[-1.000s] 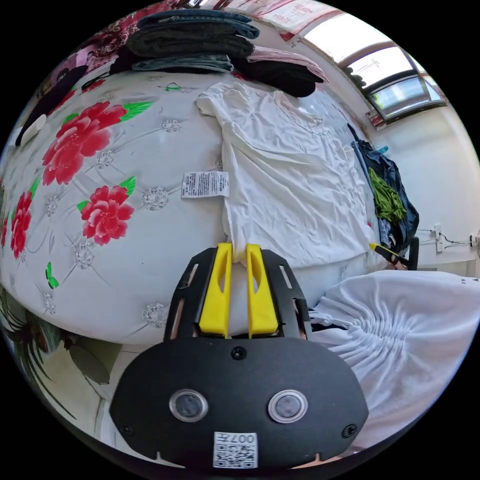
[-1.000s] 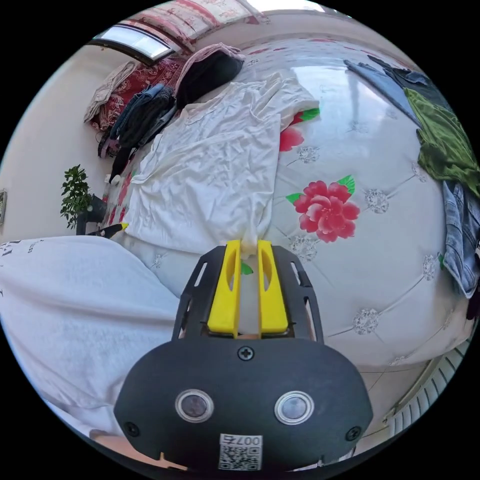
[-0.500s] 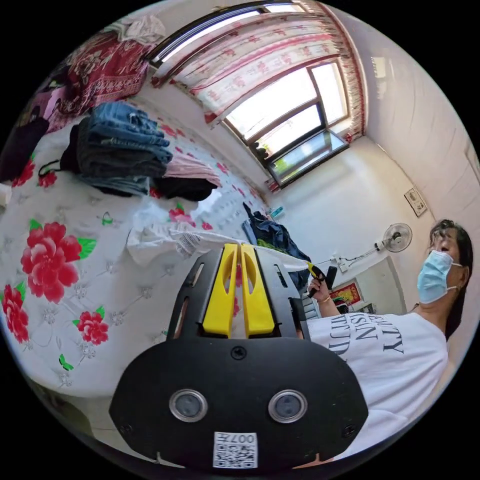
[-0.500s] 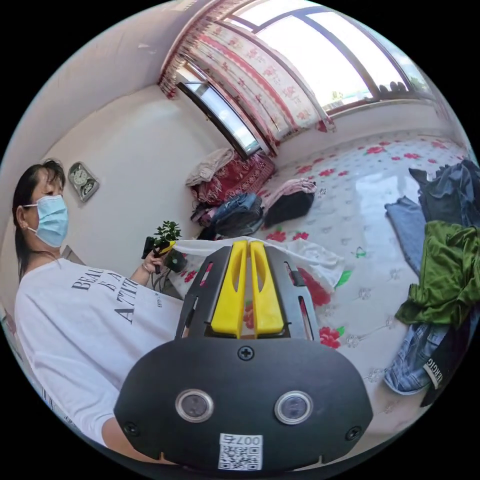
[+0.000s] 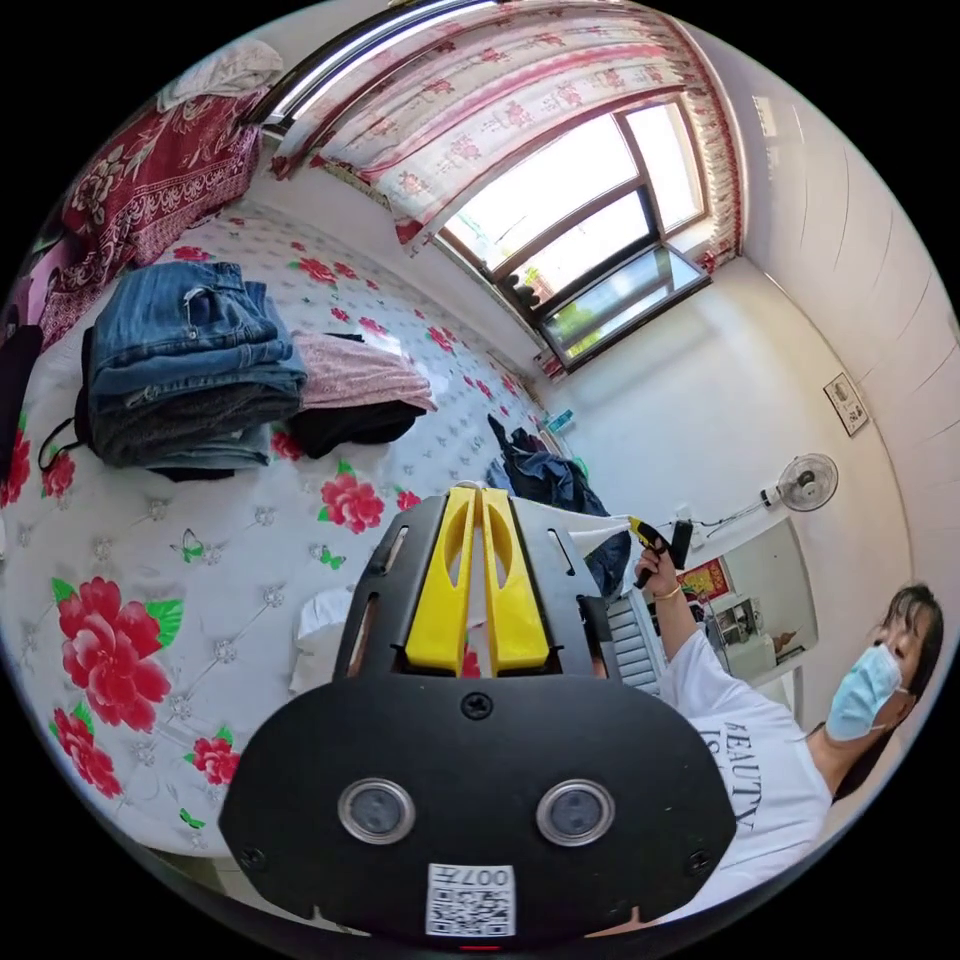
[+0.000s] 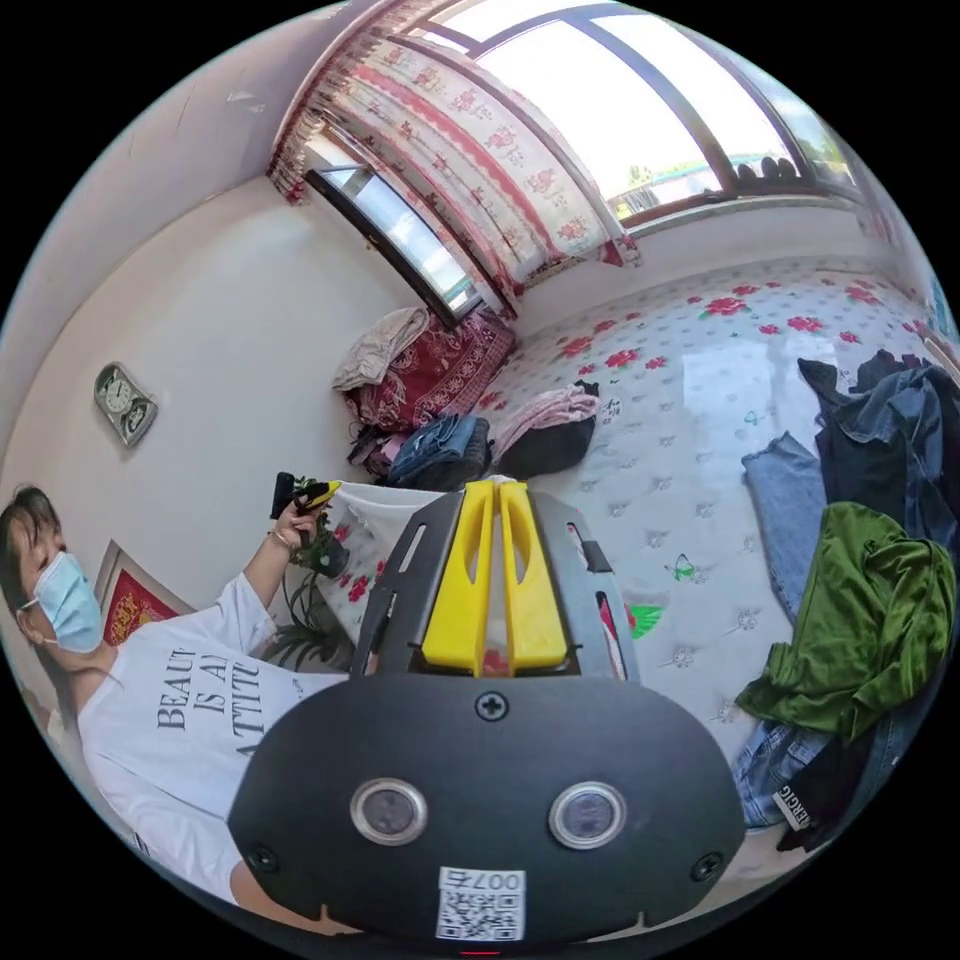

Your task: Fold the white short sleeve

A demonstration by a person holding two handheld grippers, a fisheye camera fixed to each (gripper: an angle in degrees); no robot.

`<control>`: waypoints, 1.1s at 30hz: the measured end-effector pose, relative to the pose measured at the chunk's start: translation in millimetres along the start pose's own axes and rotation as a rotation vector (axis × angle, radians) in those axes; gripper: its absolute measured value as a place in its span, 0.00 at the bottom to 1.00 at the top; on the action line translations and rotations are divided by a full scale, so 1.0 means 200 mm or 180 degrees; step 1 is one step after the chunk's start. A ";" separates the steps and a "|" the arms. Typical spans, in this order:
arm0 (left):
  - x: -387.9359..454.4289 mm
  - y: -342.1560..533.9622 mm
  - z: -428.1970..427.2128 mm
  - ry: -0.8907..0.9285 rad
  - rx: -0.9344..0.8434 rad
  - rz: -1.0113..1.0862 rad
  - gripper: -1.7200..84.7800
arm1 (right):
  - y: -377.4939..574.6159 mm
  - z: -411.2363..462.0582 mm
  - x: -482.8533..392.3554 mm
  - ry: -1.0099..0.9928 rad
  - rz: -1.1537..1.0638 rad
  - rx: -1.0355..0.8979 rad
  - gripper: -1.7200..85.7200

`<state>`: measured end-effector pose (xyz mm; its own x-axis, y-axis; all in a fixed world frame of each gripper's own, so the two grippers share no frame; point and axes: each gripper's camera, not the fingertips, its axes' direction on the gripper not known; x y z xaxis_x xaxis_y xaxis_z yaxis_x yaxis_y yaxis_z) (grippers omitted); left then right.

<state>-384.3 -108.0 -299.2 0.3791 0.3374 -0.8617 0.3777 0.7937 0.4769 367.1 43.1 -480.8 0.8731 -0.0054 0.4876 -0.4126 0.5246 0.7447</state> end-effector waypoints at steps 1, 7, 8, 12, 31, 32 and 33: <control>0.02 -0.03 -0.02 0.0025 0.0064 0.0009 0.01 | -0.05 -0.03 -0.03 0.0016 -0.0100 0.0129 0.02; 0.33 -0.02 -0.31 0.0137 0.0384 0.0696 0.01 | 0.00 -0.26 -0.31 0.0140 -0.1004 0.0447 0.02; 0.37 0.05 -0.35 0.0086 0.0393 0.0821 0.01 | 0.07 -0.28 -0.34 0.0153 -0.1148 0.0416 0.02; 0.34 0.36 -0.38 -0.0140 0.0219 0.0939 0.01 | 0.36 -0.23 -0.36 0.0262 -0.1369 0.0176 0.02; -0.72 1.73 0.23 -0.1335 -0.1194 -0.0658 0.01 | 2.19 0.96 0.84 0.0917 0.0590 -0.1664 0.02; -0.74 1.74 0.22 -0.1310 -0.1160 -0.0713 0.01 | 2.23 0.96 0.87 0.0886 0.0625 -0.1660 0.02; -0.76 1.76 0.21 -0.1284 -0.1124 -0.0767 0.01 | 2.25 0.97 0.89 0.0881 0.0648 -0.1670 0.02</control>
<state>-273.8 98.5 6.0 0.6352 -0.0379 -0.7714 0.2150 0.9680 0.1295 287.0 113.6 29.7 0.8543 0.3225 0.4076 -0.4566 0.8403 0.2921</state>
